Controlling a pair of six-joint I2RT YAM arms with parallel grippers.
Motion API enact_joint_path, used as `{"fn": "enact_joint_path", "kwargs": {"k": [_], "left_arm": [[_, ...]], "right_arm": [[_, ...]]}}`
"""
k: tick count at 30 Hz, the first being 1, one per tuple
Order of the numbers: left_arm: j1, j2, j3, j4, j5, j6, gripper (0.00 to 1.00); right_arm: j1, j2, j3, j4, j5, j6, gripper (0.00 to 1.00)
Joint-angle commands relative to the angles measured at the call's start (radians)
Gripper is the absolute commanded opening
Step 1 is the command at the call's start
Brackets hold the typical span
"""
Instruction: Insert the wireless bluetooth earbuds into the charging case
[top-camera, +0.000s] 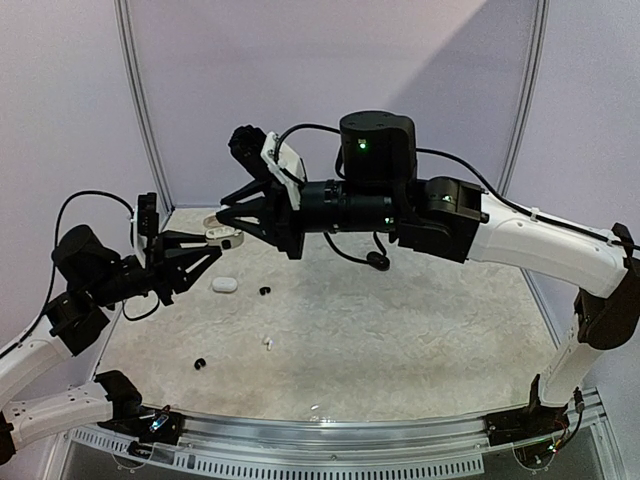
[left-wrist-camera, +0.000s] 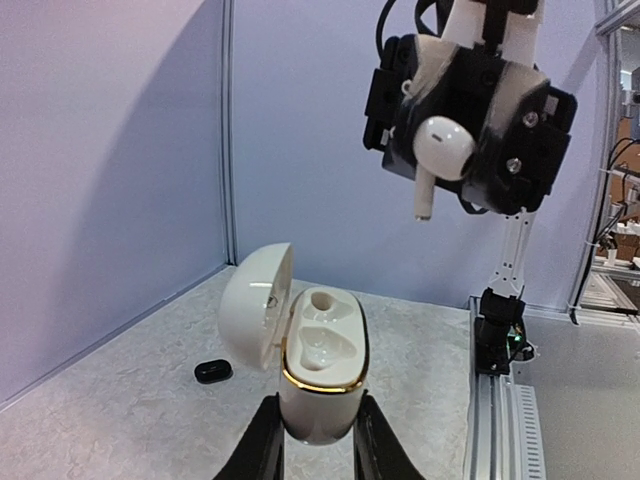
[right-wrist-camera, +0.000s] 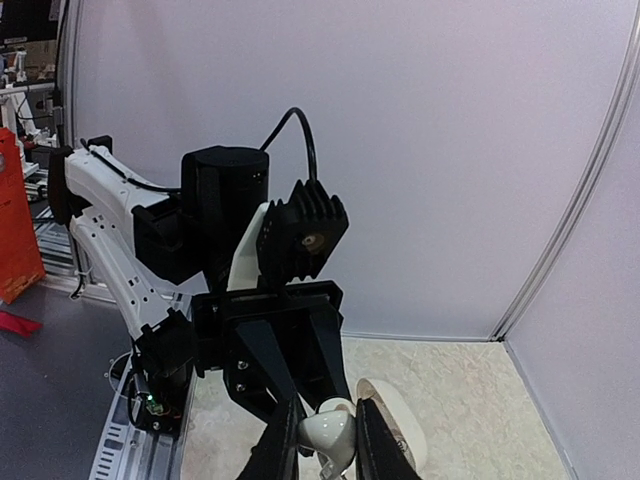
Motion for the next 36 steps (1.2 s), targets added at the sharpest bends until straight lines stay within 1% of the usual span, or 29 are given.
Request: {"fn": "enact_joint_path", "kwargs": {"k": [1, 7, 18, 36], "left_arm": [[0.010, 0.011, 0.024, 0.035, 0.040, 0.003, 0.00], [0.010, 0.011, 0.028, 0.036, 0.061, 0.003, 0.00], [0.010, 0.016, 0.030, 0.054, 0.058, -0.003, 0.00], [0.010, 0.010, 0.024, 0.053, 0.058, -0.002, 0.00]], "right_arm": [[-0.003, 0.002, 0.016, -0.047, -0.028, -0.028, 0.04], [-0.015, 0.023, 0.019, -0.043, -0.034, -0.028, 0.04], [-0.023, 0.054, 0.021, -0.029, -0.009, -0.068, 0.02], [-0.038, 0.055, 0.017, -0.032, 0.012, -0.098, 0.01]]}}
